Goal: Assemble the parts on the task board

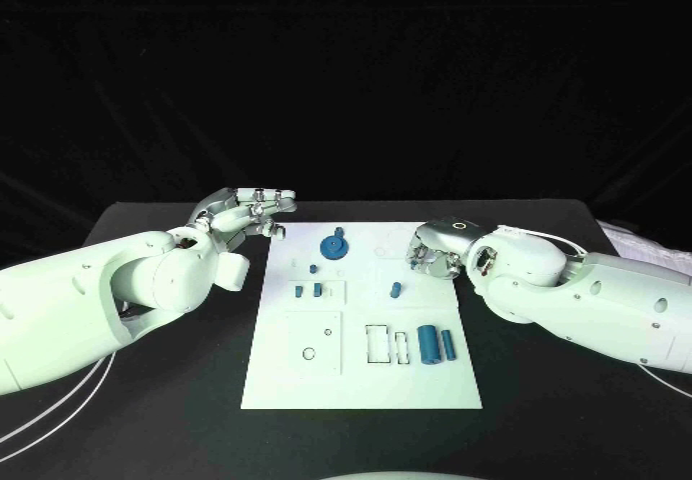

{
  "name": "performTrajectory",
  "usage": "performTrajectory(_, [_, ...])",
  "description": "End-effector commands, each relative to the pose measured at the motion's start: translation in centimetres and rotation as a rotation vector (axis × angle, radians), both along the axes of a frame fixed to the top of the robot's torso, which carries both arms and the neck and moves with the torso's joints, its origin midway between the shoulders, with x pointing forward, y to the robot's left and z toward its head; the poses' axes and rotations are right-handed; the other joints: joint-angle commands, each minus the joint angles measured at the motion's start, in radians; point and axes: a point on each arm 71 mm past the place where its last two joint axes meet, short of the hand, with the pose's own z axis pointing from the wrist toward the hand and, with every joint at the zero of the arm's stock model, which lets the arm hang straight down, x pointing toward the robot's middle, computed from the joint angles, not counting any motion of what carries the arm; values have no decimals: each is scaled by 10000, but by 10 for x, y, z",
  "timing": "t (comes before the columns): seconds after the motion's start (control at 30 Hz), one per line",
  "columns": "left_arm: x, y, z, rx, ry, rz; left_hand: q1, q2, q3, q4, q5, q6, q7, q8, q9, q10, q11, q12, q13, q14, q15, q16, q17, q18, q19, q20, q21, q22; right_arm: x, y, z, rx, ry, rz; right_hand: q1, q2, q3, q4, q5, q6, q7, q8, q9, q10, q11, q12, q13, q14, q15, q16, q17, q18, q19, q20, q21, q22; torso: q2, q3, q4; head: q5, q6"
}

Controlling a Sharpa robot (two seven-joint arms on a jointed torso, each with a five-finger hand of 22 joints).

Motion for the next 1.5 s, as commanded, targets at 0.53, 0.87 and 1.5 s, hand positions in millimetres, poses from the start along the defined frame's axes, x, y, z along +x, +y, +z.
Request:
performTrajectory(0.53, [1, 0, 1, 23, -124, -27, -3, 65, 20, -58, -41, -65, 17, 54, -17, -90, 36, 60, 10, -59, 13, -37, -10, 197, -24, -20, -68, -26, -15, 1, 18, 918, -373, 112, -244, -120, 263, 26, -53, 39, 31, 48, 1, 49, 41, -63, -13, 216, -20, 50, -3, -42, 89, -7, 83, 33, -2, -4, -8, 98, 2])
performTrajectory(0.87, [1, -4, 0, -2, -113, -118, 3, 73, 22, -64, -40, -73, 20, 53, -18, -97, 38, 62, 10, -62, 15, -44, -21, 197, -21, -19, -75, -32, -42, 42, 34, 1775, -395, 1346, -248, -152, 432, -13, -45, 47, 62, 41, 4, 65, 65, -63, -14, 216, -12, 93, 38, -49, 121, 6, 117, 85, 5, -12, 3, 265, 2])
performTrajectory(1.5, [0, -11, 1, -102, -290, -72, -2, 83, 12, -76, -45, -86, 28, 58, -18, -104, 45, 80, 13, -60, 20, -49, -30, 195, -10, -16, -97, -52, -65, 110, 5, 1862, 363, 2984, -274, -206, 681, -78, -41, 34, 111, 22, 5, 48, 99, -74, -18, 215, 13, 135, 66, -49, 130, 27, 134, 103, 28, -42, 15, 1040, -286])
